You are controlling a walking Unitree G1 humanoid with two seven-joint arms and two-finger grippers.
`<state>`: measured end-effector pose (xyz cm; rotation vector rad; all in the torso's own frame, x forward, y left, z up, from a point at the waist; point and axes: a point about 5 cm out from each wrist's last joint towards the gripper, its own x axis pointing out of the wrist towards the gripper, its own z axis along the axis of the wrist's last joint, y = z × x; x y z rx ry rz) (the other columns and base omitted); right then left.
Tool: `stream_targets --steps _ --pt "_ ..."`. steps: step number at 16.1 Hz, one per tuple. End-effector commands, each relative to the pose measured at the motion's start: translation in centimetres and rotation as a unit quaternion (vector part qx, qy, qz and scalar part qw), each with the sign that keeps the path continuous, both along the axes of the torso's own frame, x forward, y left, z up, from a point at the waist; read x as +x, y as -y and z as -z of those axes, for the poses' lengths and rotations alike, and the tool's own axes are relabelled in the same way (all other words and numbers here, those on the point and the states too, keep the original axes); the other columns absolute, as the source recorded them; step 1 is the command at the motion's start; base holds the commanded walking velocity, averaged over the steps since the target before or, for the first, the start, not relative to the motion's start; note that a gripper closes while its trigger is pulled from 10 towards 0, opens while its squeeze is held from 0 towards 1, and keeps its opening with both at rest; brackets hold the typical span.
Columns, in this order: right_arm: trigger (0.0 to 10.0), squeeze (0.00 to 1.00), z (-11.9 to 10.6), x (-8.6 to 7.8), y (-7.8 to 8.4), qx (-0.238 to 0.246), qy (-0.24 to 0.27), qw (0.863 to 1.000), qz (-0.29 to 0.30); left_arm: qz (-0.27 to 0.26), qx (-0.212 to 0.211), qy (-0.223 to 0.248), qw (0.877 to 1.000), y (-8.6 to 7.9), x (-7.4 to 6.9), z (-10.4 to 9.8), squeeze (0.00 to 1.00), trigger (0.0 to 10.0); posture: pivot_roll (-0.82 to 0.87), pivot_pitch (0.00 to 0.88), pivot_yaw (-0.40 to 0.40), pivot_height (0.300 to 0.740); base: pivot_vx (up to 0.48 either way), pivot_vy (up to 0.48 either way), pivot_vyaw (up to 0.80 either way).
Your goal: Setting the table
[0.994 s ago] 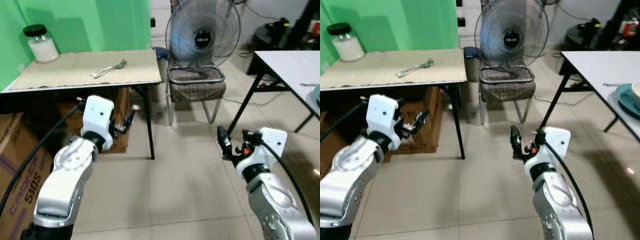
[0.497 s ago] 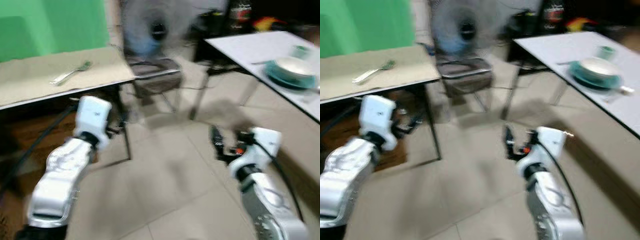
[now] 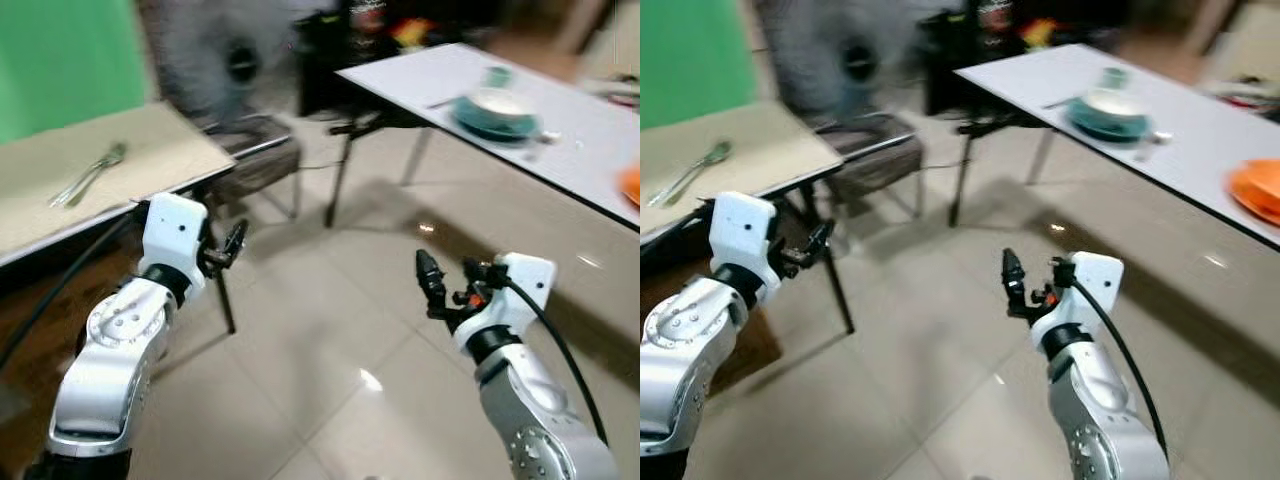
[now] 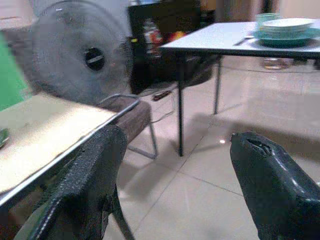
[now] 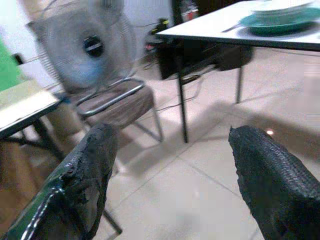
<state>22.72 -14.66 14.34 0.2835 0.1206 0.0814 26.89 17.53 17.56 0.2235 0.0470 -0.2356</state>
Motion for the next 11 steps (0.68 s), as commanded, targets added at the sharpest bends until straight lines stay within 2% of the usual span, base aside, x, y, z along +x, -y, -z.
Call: stream_targets --steps 1,11 --pt "10.0 0.0 -0.02 0.07 0.7 -0.008 -0.001 1.0 0.012 0.011 -0.004 0.004 1.0 0.74 0.14 -0.24 0.0 10.0 -0.1 0.0 -0.03 0.74 0.0 0.446 -0.74" --pt "10.0 0.0 -0.34 0.32 0.51 -0.011 0.012 1.0 0.005 -0.004 0.001 0.011 1.0 0.11 0.17 -0.57 0.0 10.0 -0.09 0.0 -0.038 0.74 0.0 0.442 0.0"
